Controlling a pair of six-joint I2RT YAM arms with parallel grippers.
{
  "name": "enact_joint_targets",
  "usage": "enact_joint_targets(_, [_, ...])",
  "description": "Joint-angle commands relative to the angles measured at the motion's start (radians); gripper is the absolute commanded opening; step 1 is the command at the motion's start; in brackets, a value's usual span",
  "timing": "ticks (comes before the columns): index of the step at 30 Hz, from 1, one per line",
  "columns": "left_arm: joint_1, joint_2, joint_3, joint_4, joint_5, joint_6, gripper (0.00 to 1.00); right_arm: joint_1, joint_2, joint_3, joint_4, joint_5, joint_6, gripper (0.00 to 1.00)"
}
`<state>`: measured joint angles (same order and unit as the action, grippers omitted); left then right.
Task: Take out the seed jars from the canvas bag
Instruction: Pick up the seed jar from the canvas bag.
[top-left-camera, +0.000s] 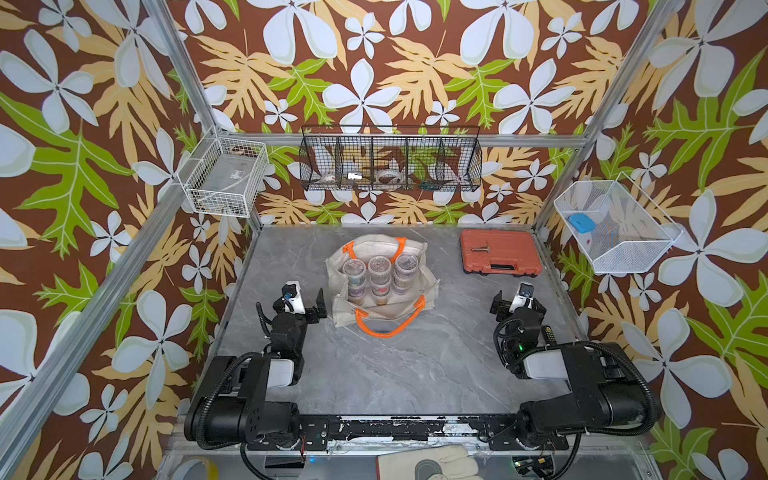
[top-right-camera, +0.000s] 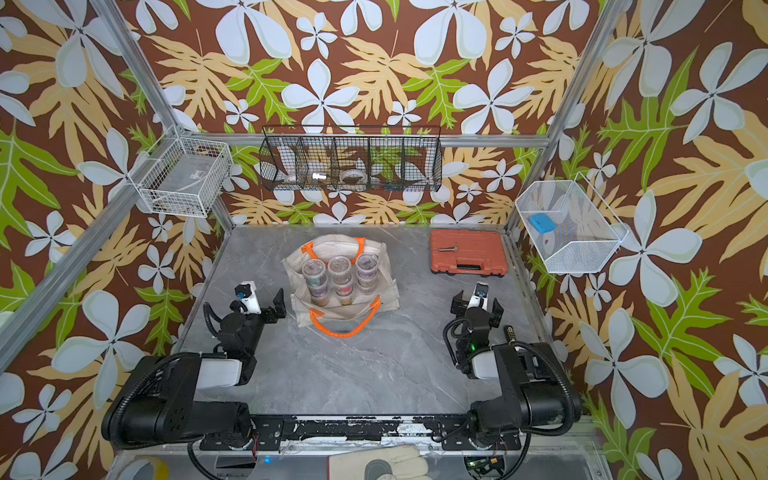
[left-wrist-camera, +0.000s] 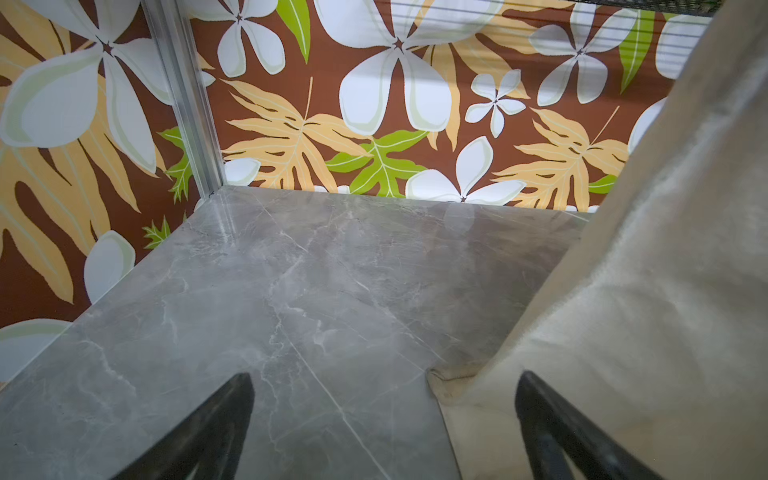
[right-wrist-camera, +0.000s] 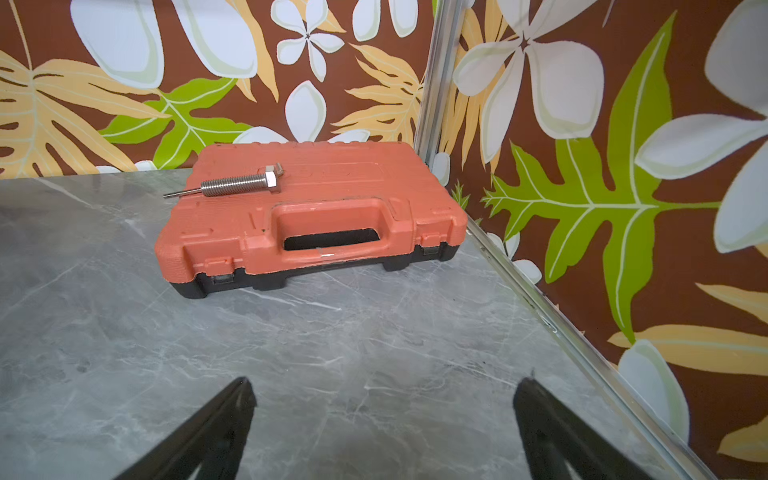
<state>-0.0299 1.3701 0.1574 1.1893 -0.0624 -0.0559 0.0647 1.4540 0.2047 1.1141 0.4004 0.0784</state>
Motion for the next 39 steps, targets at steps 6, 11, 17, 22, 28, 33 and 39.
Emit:
enact_joint_targets(6, [0.001, 0.001, 0.005, 0.044, 0.006, -0.011, 1.00, 0.000, 0.000, 0.002, 0.035, 0.017, -0.002, 1.00])
enact_joint_targets(11, [0.001, 0.003, 0.006, 0.044, 0.003, -0.012, 1.00, 0.000, 0.000, 0.002, 0.035, 0.017, -0.003, 0.99])
enact_joint_targets(17, [0.001, 0.004, 0.010, 0.041, 0.002, -0.012, 1.00, 0.000, 0.002, 0.004, 0.031, 0.017, -0.002, 0.99])
enact_joint_targets(22, [0.001, 0.004, 0.008, 0.042, 0.002, -0.012, 1.00, 0.000, 0.002, 0.004, 0.033, 0.017, -0.002, 0.99])
enact_joint_targets(28, [-0.002, 0.002, 0.008, 0.041, 0.000, -0.009, 1.00, 0.000, 0.000, 0.003, 0.034, 0.017, -0.003, 1.00])
enact_joint_targets(33, [-0.002, -0.103, 0.041, -0.101, -0.029, -0.018, 1.00, -0.006, -0.058, 0.019, -0.031, 0.007, -0.002, 1.00])
enact_joint_targets(39, [-0.002, -0.463, 0.232, -0.735, -0.201, -0.282, 1.00, 0.011, -0.259, 0.459, -0.855, -0.019, 0.219, 0.99])
